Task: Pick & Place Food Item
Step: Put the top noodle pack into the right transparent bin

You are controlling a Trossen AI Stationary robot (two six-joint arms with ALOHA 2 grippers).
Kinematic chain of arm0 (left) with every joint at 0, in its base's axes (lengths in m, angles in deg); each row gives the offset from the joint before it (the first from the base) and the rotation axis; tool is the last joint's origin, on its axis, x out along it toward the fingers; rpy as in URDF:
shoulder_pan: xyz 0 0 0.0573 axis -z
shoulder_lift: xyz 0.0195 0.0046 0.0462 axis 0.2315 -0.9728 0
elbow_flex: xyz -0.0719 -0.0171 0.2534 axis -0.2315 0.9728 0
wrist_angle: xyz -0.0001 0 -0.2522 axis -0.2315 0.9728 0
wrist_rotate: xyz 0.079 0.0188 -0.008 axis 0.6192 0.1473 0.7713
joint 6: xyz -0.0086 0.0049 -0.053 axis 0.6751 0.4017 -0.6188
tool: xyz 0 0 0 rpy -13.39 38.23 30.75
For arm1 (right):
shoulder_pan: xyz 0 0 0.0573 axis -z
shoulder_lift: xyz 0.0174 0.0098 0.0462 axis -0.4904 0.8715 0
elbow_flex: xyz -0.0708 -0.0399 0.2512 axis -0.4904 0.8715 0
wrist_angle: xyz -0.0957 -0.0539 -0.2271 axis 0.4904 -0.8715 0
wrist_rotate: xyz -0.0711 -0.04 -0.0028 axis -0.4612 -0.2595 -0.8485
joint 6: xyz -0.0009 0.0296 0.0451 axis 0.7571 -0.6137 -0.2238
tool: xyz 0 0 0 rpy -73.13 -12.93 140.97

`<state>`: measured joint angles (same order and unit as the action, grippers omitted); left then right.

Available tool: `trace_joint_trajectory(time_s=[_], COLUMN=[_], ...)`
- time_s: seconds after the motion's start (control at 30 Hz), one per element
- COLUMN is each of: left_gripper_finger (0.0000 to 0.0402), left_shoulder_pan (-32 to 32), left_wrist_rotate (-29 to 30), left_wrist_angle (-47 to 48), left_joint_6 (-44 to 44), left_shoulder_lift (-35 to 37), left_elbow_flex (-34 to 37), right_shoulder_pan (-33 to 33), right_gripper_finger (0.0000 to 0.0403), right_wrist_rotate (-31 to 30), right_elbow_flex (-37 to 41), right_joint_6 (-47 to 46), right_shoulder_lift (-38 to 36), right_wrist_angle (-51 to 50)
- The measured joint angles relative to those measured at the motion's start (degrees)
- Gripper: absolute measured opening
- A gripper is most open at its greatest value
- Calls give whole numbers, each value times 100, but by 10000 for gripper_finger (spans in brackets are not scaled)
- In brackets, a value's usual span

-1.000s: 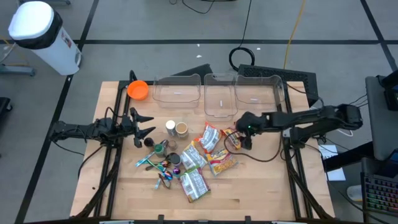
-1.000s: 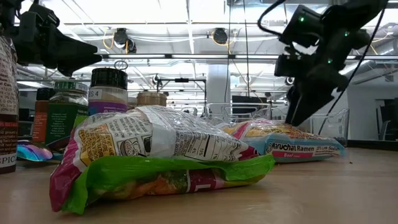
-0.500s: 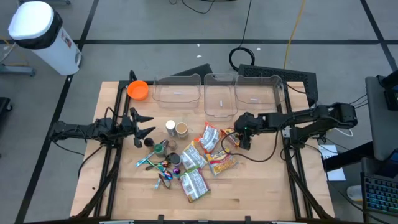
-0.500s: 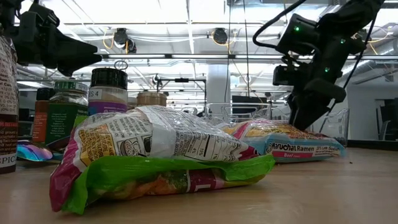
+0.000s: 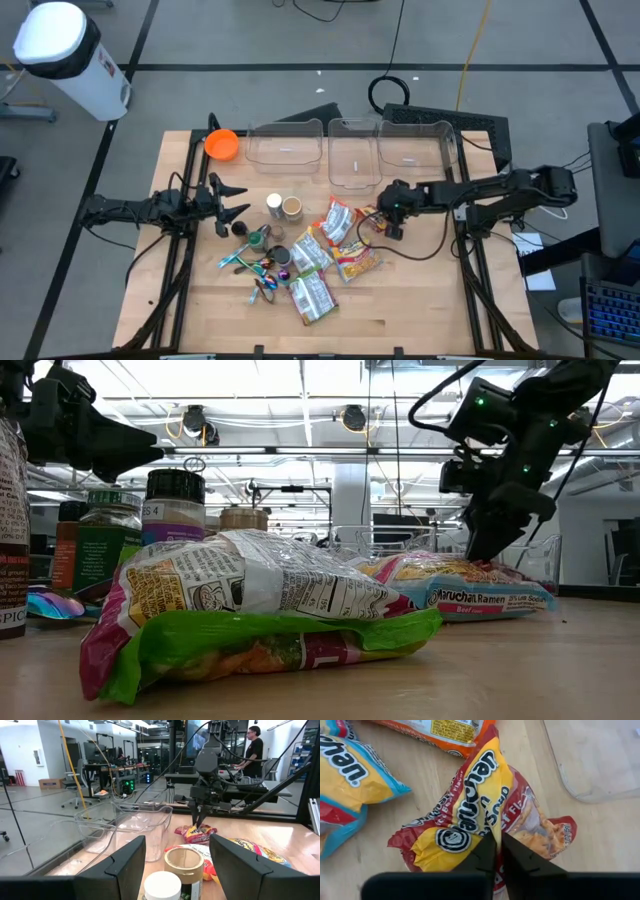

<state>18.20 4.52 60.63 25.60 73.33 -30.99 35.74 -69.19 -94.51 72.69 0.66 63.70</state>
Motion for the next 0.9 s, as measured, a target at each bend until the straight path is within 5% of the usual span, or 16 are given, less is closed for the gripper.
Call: trace_joint_trajectory(time_s=[0.57,0.9], left_gripper_finger=[228,228], left_shoulder_pan=[0,0], left_wrist_rotate=[0,0], left_wrist_angle=[-2,-2], left_joint_6=[-1,0], left_shoulder_lift=[0,0], left_elbow_flex=[0,0], right_shoulder_pan=[2,727], right_gripper_finger=[3,4], right_wrist_rotate=[-55,-922], right_elbow_flex=[5,-463], right_joint_6=[-210,74], right_shoulder_lift=[-1967,-2591], right_wrist_angle=[-773,-781])
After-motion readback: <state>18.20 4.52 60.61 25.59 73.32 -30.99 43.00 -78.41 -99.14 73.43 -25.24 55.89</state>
